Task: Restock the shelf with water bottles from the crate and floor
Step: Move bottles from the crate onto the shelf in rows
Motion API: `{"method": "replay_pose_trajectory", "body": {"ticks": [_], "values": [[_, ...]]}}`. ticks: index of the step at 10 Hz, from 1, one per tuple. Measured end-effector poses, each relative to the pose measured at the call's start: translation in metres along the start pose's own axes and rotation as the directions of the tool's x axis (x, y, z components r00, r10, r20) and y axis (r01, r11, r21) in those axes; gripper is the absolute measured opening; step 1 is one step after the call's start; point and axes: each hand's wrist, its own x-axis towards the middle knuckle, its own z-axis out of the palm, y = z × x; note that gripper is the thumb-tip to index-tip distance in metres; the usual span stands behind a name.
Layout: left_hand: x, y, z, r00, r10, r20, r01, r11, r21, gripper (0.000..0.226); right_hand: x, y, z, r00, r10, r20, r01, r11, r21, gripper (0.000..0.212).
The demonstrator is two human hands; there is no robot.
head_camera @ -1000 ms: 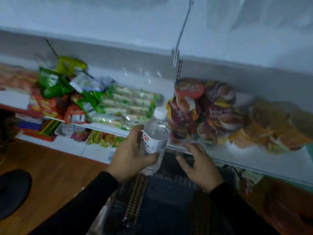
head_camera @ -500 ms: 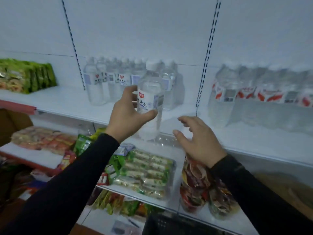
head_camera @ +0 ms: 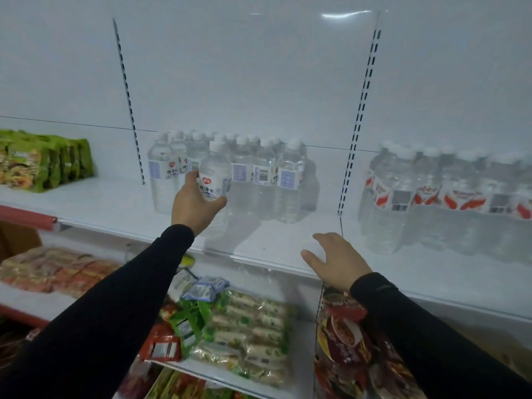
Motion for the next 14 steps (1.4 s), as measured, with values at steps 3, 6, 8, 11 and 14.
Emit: {"method": "replay_pose_trajectory", "body": {"ticks": [3, 6, 8, 11, 14], "values": [[-0.005, -0.037, 0.004, 0.998, 0.015, 0.063, -0.017, 0.999, 0.029, 0.080, 0.024, -0.001, 0.017, 0.988, 0.069, 0.141, -0.044, 0.984, -0.174, 0.075], [0.005, -0.063, 0.011, 0.996, -0.085, -0.023, 0.088, 0.985, 0.150, 0.073, 0.020, -0.001, 0.018, 0.993, 0.046, 0.109, -0.028, 0.986, -0.166, 0.072], [0.036, -0.078, 0.015, 0.975, -0.207, -0.074, 0.216, 0.965, 0.150, 0.071, 0.019, 0.000, 0.018, 0.995, 0.039, 0.087, -0.026, 0.990, -0.139, 0.070], [0.049, -0.085, 0.031, 0.958, -0.201, -0.206, 0.237, 0.957, 0.168, 0.068, 0.020, -0.001, 0.018, 0.995, 0.056, 0.080, -0.047, 0.992, -0.113, 0.071], [0.056, -0.091, 0.032, 0.956, -0.186, -0.225, 0.231, 0.954, 0.191, 0.037, 0.018, -0.003, 0.016, 0.994, 0.063, 0.088, -0.054, 0.994, -0.100, 0.071]]}}
